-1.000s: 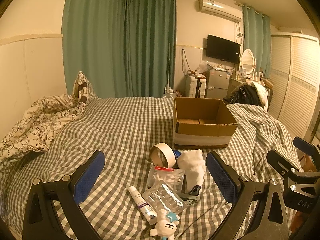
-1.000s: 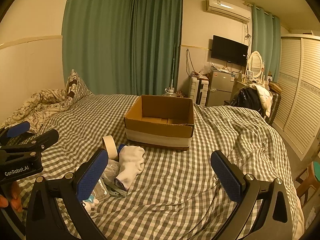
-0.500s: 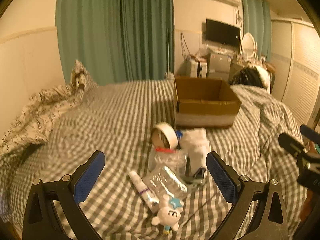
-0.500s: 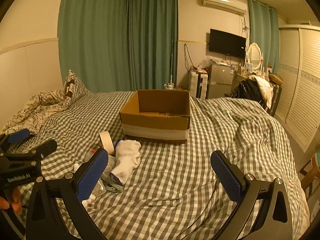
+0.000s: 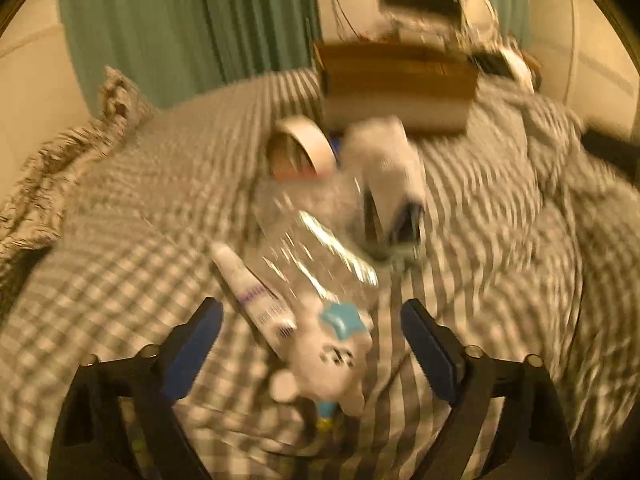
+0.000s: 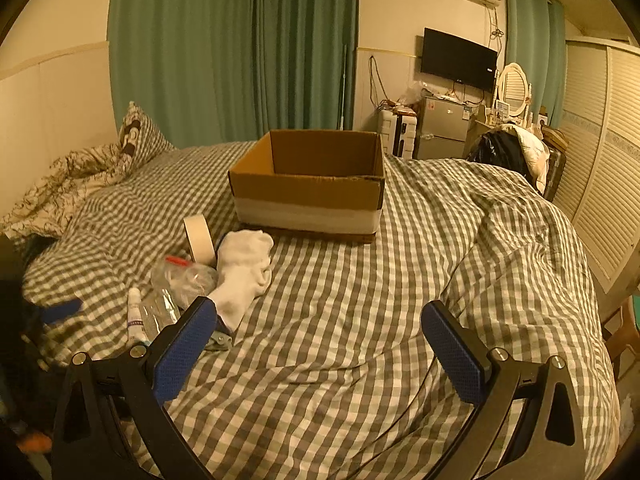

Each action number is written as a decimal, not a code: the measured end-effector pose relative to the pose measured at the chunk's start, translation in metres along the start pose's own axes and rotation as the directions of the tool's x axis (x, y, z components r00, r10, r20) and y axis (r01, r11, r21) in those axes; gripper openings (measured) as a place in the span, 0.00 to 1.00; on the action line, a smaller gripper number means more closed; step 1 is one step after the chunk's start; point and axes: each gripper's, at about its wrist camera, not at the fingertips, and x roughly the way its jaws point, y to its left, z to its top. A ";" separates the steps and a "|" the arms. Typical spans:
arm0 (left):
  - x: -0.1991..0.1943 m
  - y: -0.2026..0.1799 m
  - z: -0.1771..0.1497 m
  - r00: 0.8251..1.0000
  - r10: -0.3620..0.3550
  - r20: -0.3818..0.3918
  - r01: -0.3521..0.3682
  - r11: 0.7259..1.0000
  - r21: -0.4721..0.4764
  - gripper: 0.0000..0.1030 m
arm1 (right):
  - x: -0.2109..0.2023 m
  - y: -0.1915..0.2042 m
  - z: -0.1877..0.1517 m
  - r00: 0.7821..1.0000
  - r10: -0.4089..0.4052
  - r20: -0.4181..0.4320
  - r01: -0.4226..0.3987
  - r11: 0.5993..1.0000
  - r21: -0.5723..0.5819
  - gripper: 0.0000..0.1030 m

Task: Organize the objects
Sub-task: 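Grasp the white toy figure with the blue star using the left gripper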

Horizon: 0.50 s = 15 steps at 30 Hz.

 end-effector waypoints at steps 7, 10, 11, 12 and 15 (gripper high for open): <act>0.014 0.000 -0.012 0.994 -0.086 -0.073 0.087 0.996 0.008 0.47 | 0.013 0.006 -0.006 0.999 -0.001 -0.038 0.000 1.000 -0.014 1.00; -0.004 0.013 0.001 0.996 -0.090 -0.018 0.090 0.996 -0.012 0.47 | 0.016 0.010 -0.009 0.999 0.006 -0.048 -0.008 1.000 -0.022 1.00; -0.011 0.019 0.006 0.996 -0.091 0.006 0.091 0.996 -0.023 0.47 | 0.017 0.012 -0.009 0.999 0.011 -0.050 -0.012 1.000 -0.027 1.00; -0.015 0.027 0.011 0.996 -0.090 0.024 0.091 0.995 -0.038 0.47 | 0.018 0.013 -0.009 0.999 0.016 -0.051 -0.018 0.999 -0.029 1.00; -0.025 0.057 0.024 0.996 -0.072 0.059 0.078 0.993 -0.092 0.47 | 0.022 0.025 -0.010 0.997 0.052 -0.059 -0.055 0.997 -0.046 1.00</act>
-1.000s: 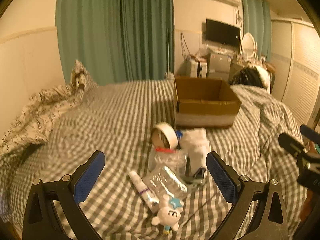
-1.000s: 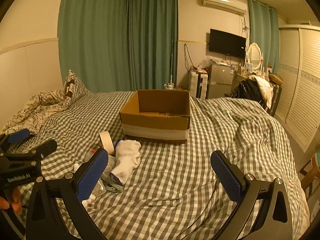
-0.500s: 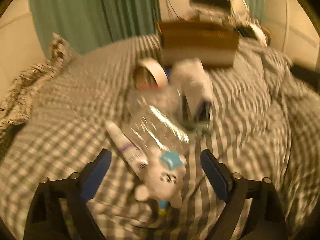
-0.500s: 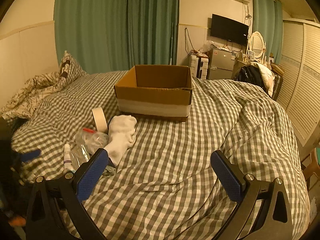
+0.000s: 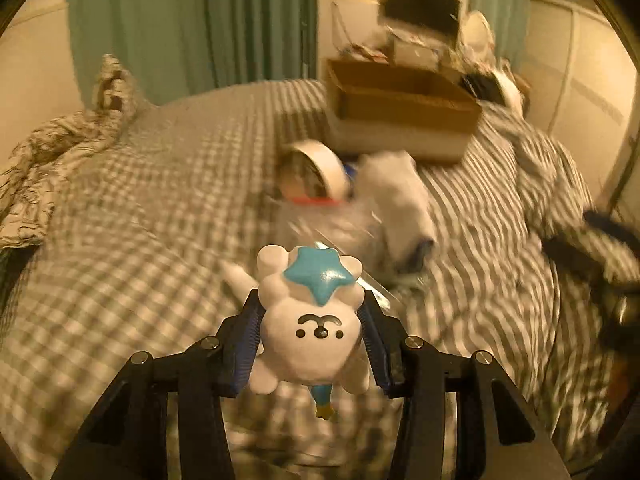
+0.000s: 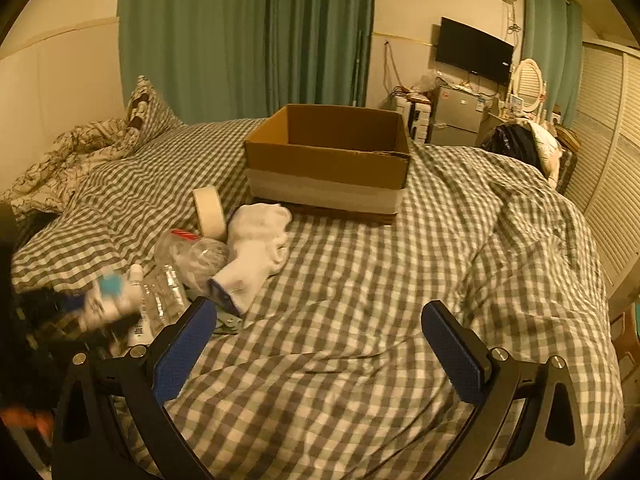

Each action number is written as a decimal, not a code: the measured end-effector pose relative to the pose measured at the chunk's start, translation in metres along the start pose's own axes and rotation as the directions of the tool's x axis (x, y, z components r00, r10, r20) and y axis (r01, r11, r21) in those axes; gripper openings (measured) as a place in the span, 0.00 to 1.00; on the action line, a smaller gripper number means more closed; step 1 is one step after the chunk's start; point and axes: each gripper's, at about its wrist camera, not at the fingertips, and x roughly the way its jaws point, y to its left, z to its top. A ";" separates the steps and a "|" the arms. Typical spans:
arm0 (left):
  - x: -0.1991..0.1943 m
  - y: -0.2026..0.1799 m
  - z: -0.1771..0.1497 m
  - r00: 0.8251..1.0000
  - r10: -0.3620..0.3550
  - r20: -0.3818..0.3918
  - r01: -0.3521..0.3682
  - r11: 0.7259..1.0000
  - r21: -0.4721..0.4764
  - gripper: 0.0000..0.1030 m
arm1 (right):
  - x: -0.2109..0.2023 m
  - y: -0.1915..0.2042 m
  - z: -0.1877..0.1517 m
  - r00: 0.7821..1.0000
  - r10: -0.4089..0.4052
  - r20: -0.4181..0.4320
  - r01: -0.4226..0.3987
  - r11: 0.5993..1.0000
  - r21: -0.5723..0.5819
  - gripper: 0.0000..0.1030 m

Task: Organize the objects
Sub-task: 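Grasp the white toy figure with the blue star using the left gripper, then grasp the white toothpaste tube with the right gripper while the left gripper holds the toy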

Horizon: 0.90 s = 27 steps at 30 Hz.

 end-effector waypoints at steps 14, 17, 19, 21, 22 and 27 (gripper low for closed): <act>-0.009 0.069 0.019 0.993 0.117 0.023 -0.114 0.989 -0.091 0.47 | 0.059 0.130 -0.004 0.954 0.243 -0.175 -0.278 0.937 -0.213 0.89; -0.013 0.082 0.020 0.991 0.130 0.034 -0.125 0.986 -0.115 0.47 | 0.079 0.155 -0.010 0.932 0.282 -0.227 -0.332 0.914 -0.231 0.75; -0.013 0.093 0.019 0.994 0.109 0.029 -0.103 0.982 -0.159 0.47 | 0.096 0.166 -0.013 0.915 0.298 -0.271 -0.361 0.906 -0.222 0.67; -0.012 0.104 0.017 0.997 0.070 0.024 -0.064 0.977 -0.204 0.47 | 0.112 0.172 -0.016 0.901 0.305 -0.309 -0.374 0.906 -0.196 0.60; -0.011 0.108 0.016 0.998 0.058 0.022 -0.052 0.974 -0.220 0.47 | 0.118 0.174 -0.017 0.896 0.314 -0.315 -0.383 0.904 -0.190 0.58; -0.005 0.111 0.015 0.999 0.032 0.016 -0.027 0.971 -0.236 0.47 | 0.137 0.191 -0.019 0.905 0.282 -0.318 -0.362 0.904 -0.228 0.59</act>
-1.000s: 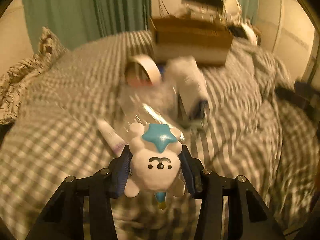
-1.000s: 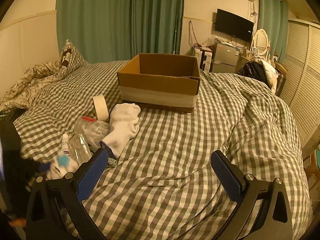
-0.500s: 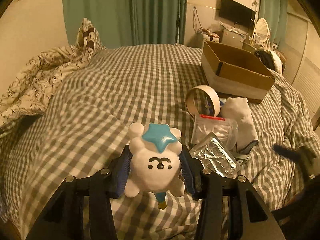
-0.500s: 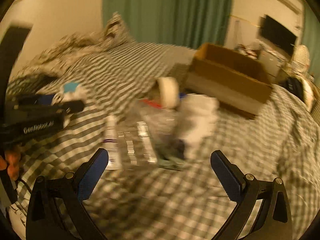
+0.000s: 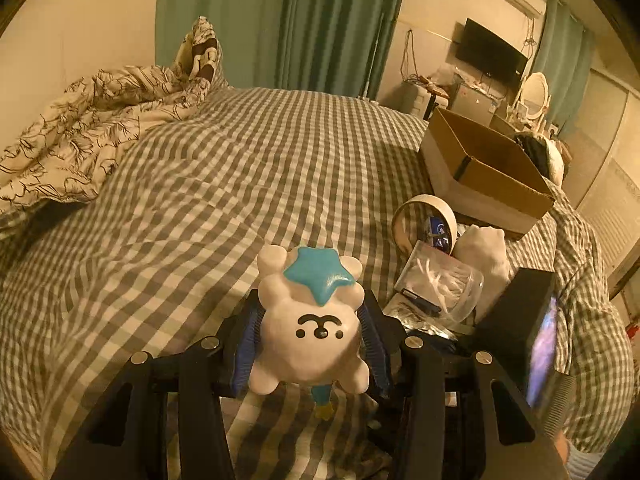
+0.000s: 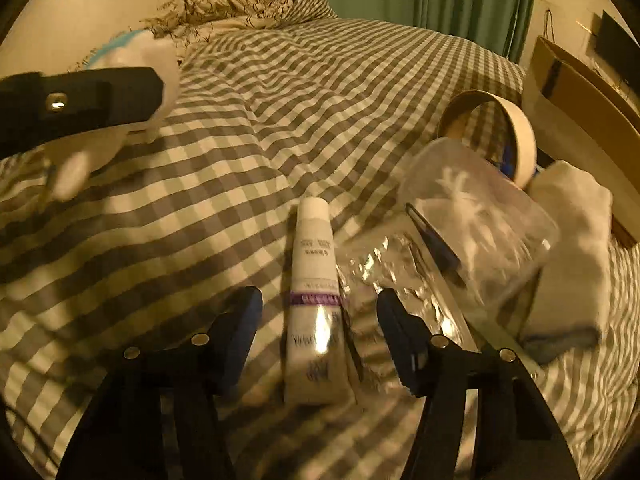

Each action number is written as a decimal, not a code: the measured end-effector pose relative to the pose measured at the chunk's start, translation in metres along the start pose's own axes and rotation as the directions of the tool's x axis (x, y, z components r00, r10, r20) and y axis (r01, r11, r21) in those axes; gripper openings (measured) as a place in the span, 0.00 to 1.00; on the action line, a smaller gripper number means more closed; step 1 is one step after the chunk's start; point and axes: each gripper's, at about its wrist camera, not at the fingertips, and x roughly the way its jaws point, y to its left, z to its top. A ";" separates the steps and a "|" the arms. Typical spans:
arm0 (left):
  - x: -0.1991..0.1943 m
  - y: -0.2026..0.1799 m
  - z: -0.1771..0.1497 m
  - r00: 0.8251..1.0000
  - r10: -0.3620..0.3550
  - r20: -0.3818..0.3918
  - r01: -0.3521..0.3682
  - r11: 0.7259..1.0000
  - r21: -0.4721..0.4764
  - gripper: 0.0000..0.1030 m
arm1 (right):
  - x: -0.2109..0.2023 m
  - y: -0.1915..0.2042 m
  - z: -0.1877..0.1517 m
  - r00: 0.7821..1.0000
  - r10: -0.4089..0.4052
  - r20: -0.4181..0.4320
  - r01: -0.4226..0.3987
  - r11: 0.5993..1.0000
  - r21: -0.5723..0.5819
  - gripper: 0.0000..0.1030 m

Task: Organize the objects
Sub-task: 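Grasp the white toothpaste tube with the right gripper while the left gripper holds the toy, then lower the toy into the box with the left gripper while the right gripper drops the tube in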

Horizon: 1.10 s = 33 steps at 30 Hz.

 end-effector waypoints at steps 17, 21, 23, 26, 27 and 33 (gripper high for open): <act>-0.007 -0.009 0.003 1.000 -0.019 0.007 0.019 1.000 0.003 0.47 | -0.069 -0.009 -0.010 0.993 0.073 0.094 -0.075 0.997 0.015 0.24; -0.015 -0.025 0.008 0.999 -0.026 0.020 0.026 0.999 0.038 0.47 | -0.110 -0.023 -0.002 0.984 0.048 0.171 -0.054 0.998 0.027 0.24; -0.020 -0.037 0.013 0.999 -0.037 0.029 0.035 0.998 0.055 0.47 | -0.127 -0.033 0.005 0.977 0.026 0.211 -0.034 0.999 0.033 0.24; -0.028 -0.057 0.026 0.997 -0.052 0.057 0.047 0.995 0.087 0.47 | -0.152 -0.049 0.022 0.966 -0.002 0.260 -0.010 0.999 0.044 0.24; -0.030 -0.063 0.032 0.996 -0.058 0.071 0.051 0.994 0.097 0.47 | -0.161 -0.057 0.027 0.961 -0.014 0.276 0.000 0.999 0.049 0.24; -0.032 -0.120 0.075 0.984 -0.112 0.137 0.085 0.978 0.189 0.47 | -0.199 -0.104 0.062 0.933 -0.086 0.350 0.059 0.995 0.086 0.24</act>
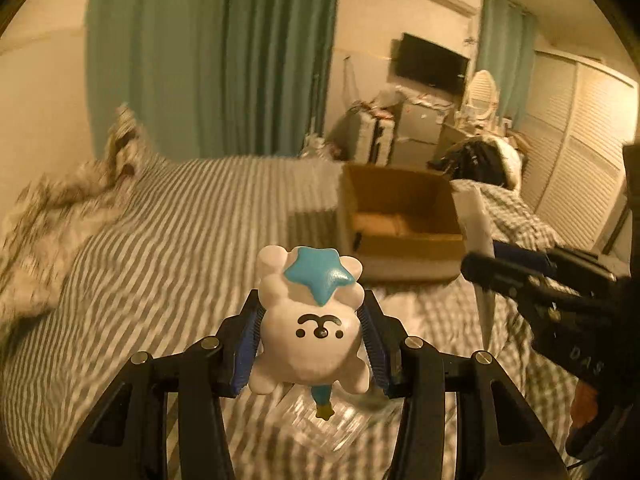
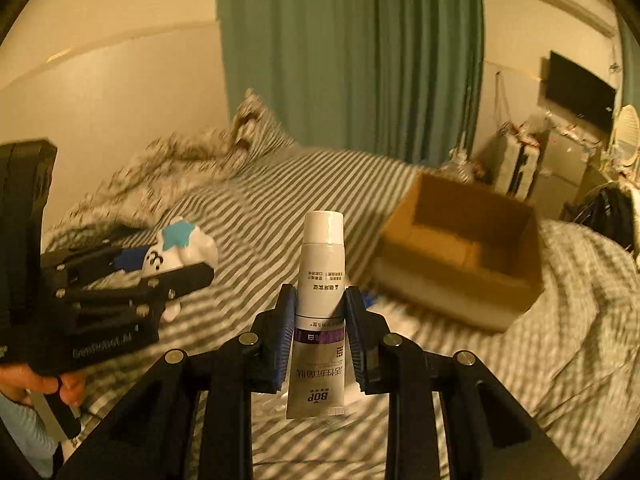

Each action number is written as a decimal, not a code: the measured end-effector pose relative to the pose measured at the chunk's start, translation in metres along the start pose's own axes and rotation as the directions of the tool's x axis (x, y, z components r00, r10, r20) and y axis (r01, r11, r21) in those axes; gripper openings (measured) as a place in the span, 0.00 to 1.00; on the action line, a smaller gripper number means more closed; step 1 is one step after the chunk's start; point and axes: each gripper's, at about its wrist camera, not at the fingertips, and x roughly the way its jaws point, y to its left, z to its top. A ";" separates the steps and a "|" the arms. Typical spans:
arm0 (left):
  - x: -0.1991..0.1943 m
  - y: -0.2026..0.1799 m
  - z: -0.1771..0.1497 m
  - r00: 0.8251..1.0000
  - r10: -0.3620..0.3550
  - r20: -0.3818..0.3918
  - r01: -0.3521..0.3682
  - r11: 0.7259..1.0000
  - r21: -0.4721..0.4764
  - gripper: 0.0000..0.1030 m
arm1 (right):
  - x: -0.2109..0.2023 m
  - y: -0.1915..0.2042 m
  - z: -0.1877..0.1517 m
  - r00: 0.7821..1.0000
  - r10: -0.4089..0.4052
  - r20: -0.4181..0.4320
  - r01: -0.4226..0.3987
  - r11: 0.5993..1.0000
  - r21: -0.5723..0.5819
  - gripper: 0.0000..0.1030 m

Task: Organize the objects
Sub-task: 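Lower the toy into the box with the left gripper while the right gripper drops the tube in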

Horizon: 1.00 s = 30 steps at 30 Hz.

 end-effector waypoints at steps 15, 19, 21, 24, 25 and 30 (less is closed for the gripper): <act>0.126 -0.073 0.107 0.999 -0.048 0.025 0.046 0.996 0.080 0.47 | 0.049 -0.136 0.074 0.990 -0.138 0.023 0.136 0.987 0.080 0.24; 0.165 -0.074 0.111 0.999 -0.050 -0.007 0.050 0.996 0.070 0.47 | 0.079 -0.165 0.071 0.987 -0.158 -0.014 0.159 0.980 0.118 0.24; 0.179 -0.077 0.109 0.998 -0.055 -0.023 0.056 0.996 0.074 0.47 | 0.091 -0.177 0.063 0.987 -0.155 -0.032 0.158 0.977 0.142 0.24; 0.199 -0.081 0.105 0.996 -0.068 -0.051 0.073 0.994 0.082 0.49 | 0.105 -0.192 0.049 0.987 -0.152 -0.055 0.159 0.973 0.168 0.24; 0.203 -0.083 0.101 0.995 -0.081 -0.061 0.086 0.993 0.084 0.53 | 0.108 -0.195 0.044 0.987 -0.145 -0.063 0.154 0.972 0.176 0.24; 0.202 -0.089 0.100 0.997 -0.058 -0.049 0.062 0.995 0.075 0.83 | 0.108 -0.200 0.039 0.974 -0.213 -0.071 0.222 0.961 0.163 0.33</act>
